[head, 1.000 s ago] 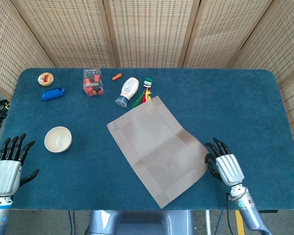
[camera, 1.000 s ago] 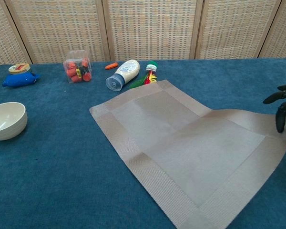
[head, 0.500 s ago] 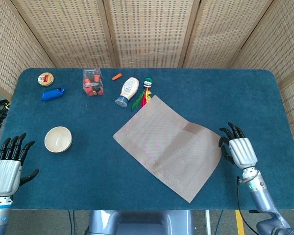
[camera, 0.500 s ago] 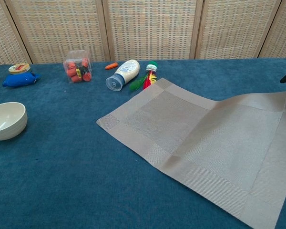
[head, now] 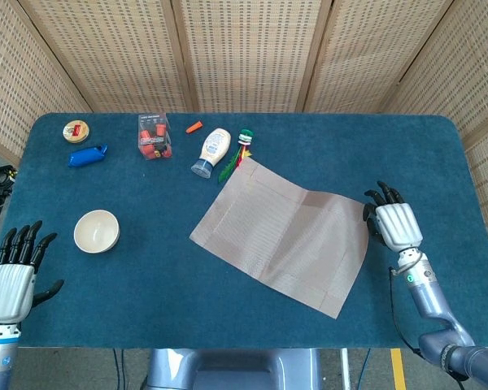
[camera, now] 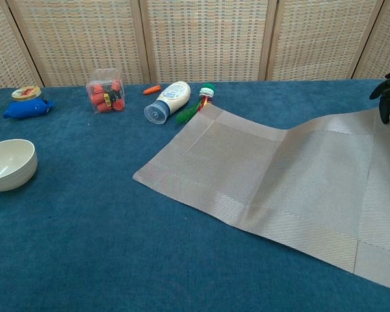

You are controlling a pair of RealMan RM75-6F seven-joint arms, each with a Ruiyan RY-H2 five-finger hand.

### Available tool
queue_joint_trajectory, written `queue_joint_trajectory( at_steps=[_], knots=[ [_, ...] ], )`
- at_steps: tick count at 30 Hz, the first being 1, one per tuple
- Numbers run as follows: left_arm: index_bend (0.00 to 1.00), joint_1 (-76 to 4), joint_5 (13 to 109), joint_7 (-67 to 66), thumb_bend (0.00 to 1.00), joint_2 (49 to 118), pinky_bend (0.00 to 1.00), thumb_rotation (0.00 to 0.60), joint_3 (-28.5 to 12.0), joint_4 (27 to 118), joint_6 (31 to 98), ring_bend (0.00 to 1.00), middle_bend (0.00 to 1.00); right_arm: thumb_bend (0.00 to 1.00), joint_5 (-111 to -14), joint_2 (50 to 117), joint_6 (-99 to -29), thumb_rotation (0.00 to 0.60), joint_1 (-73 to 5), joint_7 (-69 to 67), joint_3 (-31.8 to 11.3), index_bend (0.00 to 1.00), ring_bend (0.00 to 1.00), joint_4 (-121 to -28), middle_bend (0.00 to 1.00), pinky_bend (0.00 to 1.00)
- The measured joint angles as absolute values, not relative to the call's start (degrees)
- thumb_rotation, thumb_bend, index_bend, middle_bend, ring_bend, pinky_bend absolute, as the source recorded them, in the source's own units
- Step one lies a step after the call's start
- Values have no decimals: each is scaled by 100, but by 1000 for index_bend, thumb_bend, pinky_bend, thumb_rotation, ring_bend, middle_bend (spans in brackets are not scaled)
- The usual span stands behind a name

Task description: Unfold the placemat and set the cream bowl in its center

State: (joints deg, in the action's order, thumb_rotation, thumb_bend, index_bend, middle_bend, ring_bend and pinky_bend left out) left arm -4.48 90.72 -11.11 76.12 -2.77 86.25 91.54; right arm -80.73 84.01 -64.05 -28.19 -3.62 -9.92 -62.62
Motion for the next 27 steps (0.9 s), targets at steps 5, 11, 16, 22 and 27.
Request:
queue_joint_trajectory(
  at_steps=[5,11,16,22,27],
  knots=[
    [167,-456,9028,-1088,131,7611,0,600,-294,8603,9126,0,0,407,-7871,8357,-6440,600,-2789,-197,-1077,219,0,-6218,0,3],
    [161,-468,9037,-1109,130,7618,0,600,-284,8597,9105,0,0,331,-7780,8120,-6674,600,-2577,-47,-1071,36,0,-6539,0,0],
    [152,-470,9055,-1144,131,7626,0,600,-266,8600,9100,0,0,294,-7778,7950,-7181,600,-2268,49,-1044,19,0,-6844,0,0],
    [152,-511,9060,-1155,127,7632,0,600,-274,8627,9047,0,0,264,-7758,7796,-7539,600,-1929,96,-958,19,0,-7282,0,0],
    [149,-647,9064,-1284,78,7593,0,600,-327,8689,8885,0,0,238,-7955,7733,-8128,600,-1530,-36,-760,20,0,-7630,0,0]
  ],
)
